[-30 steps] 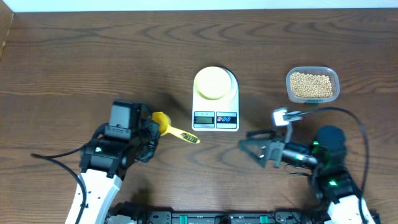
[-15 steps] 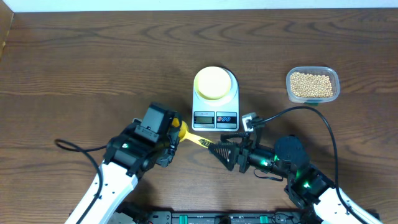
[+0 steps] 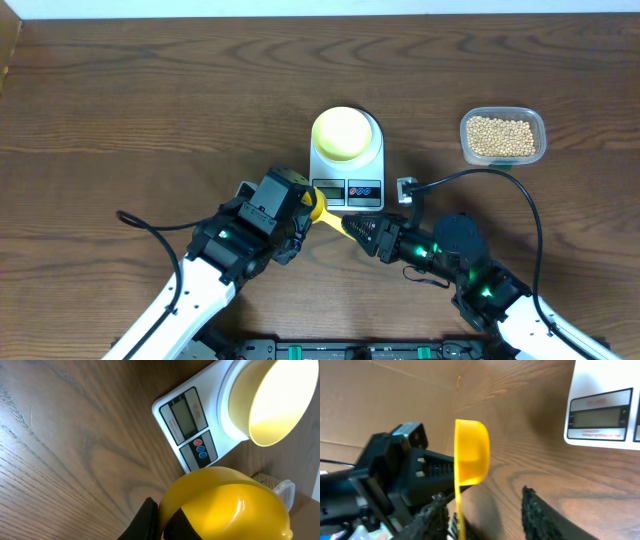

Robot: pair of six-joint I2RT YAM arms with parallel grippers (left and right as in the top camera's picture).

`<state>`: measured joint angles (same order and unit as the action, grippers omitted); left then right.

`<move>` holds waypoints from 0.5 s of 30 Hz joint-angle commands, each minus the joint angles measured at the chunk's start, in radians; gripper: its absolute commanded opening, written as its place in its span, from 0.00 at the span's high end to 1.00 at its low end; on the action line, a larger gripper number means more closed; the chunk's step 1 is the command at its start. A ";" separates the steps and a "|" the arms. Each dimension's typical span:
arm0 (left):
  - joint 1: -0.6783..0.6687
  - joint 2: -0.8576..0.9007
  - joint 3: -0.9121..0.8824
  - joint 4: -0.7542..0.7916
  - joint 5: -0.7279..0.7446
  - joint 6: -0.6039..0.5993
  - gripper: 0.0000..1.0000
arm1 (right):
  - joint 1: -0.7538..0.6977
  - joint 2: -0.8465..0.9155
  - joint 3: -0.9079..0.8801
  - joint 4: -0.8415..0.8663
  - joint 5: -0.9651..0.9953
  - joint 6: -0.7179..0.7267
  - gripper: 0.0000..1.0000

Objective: Scoop item into bowl and weigh 50g on scale
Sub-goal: 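Lift the scoop with the left gripper toward the approaching right gripper, then grasp the scoop handle with the right gripper and release the left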

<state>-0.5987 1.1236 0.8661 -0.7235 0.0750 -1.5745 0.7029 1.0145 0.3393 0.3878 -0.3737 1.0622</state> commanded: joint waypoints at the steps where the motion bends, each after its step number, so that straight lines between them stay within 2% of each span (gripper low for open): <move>1: -0.003 0.026 0.017 0.008 -0.016 -0.010 0.93 | 0.011 0.000 0.016 0.012 -0.003 0.041 0.59; 7: -0.003 0.048 0.017 0.031 -0.001 -0.010 0.93 | 0.032 0.000 0.016 0.013 -0.001 0.040 0.61; 10: -0.003 0.051 0.017 0.037 0.011 -0.010 0.93 | 0.032 0.000 0.016 0.013 -0.002 0.040 0.67; 15: -0.003 0.051 0.017 0.037 0.022 -0.010 0.93 | 0.032 0.000 0.016 0.013 0.002 0.040 0.72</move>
<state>-0.5987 1.1709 0.8661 -0.6868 0.0837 -1.5745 0.7261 1.0145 0.3393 0.3977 -0.3733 1.1000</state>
